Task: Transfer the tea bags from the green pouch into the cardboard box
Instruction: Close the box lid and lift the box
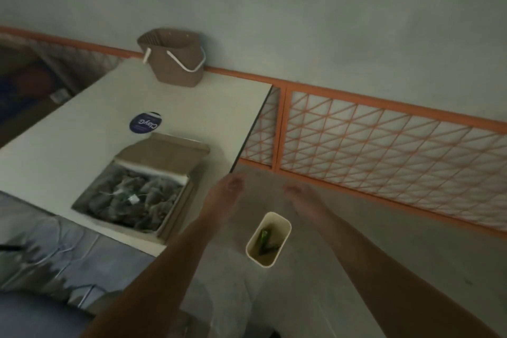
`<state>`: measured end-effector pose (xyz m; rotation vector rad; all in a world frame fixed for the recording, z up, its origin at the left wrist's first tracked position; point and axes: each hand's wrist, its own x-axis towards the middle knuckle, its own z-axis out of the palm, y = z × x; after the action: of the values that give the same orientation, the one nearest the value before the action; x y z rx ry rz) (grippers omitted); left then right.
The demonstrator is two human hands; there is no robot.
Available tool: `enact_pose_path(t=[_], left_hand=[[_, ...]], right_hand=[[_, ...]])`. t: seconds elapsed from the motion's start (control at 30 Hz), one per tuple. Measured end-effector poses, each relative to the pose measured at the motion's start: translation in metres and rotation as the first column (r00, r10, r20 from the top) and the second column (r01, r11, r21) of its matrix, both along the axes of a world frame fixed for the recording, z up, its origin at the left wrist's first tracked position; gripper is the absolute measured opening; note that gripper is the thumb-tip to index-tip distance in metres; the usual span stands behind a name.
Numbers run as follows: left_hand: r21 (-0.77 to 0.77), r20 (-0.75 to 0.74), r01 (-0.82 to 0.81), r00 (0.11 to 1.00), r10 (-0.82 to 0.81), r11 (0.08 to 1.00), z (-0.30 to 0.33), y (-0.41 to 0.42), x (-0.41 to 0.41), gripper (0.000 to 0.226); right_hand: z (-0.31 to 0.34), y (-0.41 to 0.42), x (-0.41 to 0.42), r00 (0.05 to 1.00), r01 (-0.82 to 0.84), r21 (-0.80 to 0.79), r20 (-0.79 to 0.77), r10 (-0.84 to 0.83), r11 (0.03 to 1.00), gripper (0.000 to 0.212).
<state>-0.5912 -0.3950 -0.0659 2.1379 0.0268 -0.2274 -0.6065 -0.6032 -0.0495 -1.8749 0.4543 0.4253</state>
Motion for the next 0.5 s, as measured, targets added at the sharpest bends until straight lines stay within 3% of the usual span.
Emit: enact_pose_path(t=[0.2, 0.33, 0.5], left_hand=[[-0.027, 0.095, -0.184, 0.978, 0.186, 0.983, 0.018, 0.066, -0.010, 0.018], [0.034, 0.105, -0.230, 0.969, 0.226, 0.973, 0.017, 0.116, -0.005, 0.016], [0.091, 0.079, -0.250, 0.967, 0.244, 0.964, 0.018, 0.175, 0.019, 0.024]], right_hand=[[-0.001, 0.055, 0.005, 0.999, -0.049, 0.079, 0.013, 0.049, 0.996, 0.011], [-0.007, 0.092, 0.011, 0.995, -0.103, 0.055, -0.015, 0.103, 0.993, 0.026], [-0.014, 0.146, 0.035, 0.995, -0.103, 0.079, -0.007, 0.104, 0.992, 0.022]])
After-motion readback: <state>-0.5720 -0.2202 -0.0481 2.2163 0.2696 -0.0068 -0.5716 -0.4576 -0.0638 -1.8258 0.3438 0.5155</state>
